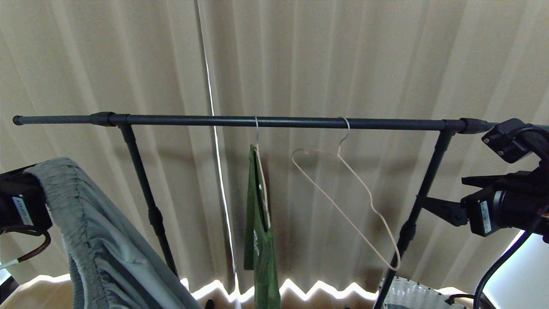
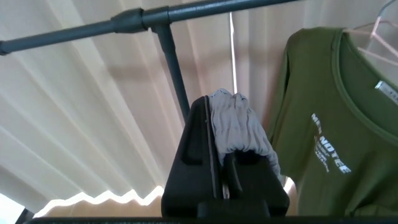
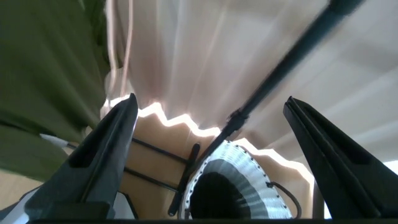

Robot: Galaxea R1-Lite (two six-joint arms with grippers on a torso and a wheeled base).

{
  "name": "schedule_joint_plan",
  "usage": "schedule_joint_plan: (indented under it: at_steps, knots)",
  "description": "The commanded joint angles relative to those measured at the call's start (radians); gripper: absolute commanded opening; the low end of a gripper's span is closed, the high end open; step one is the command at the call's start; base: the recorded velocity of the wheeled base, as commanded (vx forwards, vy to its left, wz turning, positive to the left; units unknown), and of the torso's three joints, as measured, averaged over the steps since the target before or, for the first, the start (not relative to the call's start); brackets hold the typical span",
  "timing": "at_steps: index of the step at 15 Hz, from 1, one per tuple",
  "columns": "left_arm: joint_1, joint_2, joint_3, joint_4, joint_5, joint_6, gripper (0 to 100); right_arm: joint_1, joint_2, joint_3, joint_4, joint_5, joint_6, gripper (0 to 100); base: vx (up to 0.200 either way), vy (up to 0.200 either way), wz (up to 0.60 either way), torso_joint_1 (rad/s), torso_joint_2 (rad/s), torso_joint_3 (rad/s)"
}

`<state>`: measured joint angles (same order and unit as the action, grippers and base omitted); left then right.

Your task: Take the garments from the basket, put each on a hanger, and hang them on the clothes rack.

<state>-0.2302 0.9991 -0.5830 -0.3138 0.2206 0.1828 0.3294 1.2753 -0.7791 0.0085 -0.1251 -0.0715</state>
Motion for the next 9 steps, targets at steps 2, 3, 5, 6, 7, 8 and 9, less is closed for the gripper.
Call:
schedule_joint_plan:
  at_steps: [2, 3, 5, 6, 7, 8, 9]
  knots:
    - [0.002, 0.001, 0.002, -0.001, 0.000, 0.000, 0, 0.002, 0.004, 0.000, 0.001, -0.001, -0.001, 100, 0.000, 0.000, 0.00, 0.000, 0.00, 0.000]
    - [0.002, 0.001, 0.002, -0.001, 0.000, 0.000, 0, 0.002, 0.004, 0.001, 0.001, -0.001, -0.001, 100, 0.000, 0.000, 0.00, 0.000, 0.00, 0.000]
    - [0.002, 0.001, 0.002, -0.001, 0.000, -0.002, 0, 0.002, 0.004, 0.001, 0.001, -0.001, -0.001, 100, 0.000, 0.000, 0.00, 0.000, 0.00, 0.000]
    - [0.002, 0.001, 0.002, -0.001, 0.000, 0.000, 0, 0.002, 0.004, 0.001, 0.001, -0.001, -0.001, 100, 0.000, 0.200, 0.00, 0.007, 0.00, 0.002]
    - [0.002, -0.001, 0.002, -0.001, 0.000, -0.002, 0, 0.002, 0.004, 0.003, 0.001, -0.001, -0.001, 100, 0.000, 0.200, 0.00, 0.002, 0.00, 0.007]
    - [0.002, -0.001, 0.002, -0.001, 0.000, -0.002, 0, 0.002, 0.004, 0.003, 0.001, -0.001, -0.001, 100, 0.000, 0.200, 0.00, -0.007, 0.00, 0.007]
    - [0.002, -0.004, 0.003, -0.001, 0.000, -0.002, 0, 0.002, 0.002, 0.003, 0.001, -0.001, -0.001, 100, 0.000, 0.200, 0.00, 0.002, 0.00, 0.002]
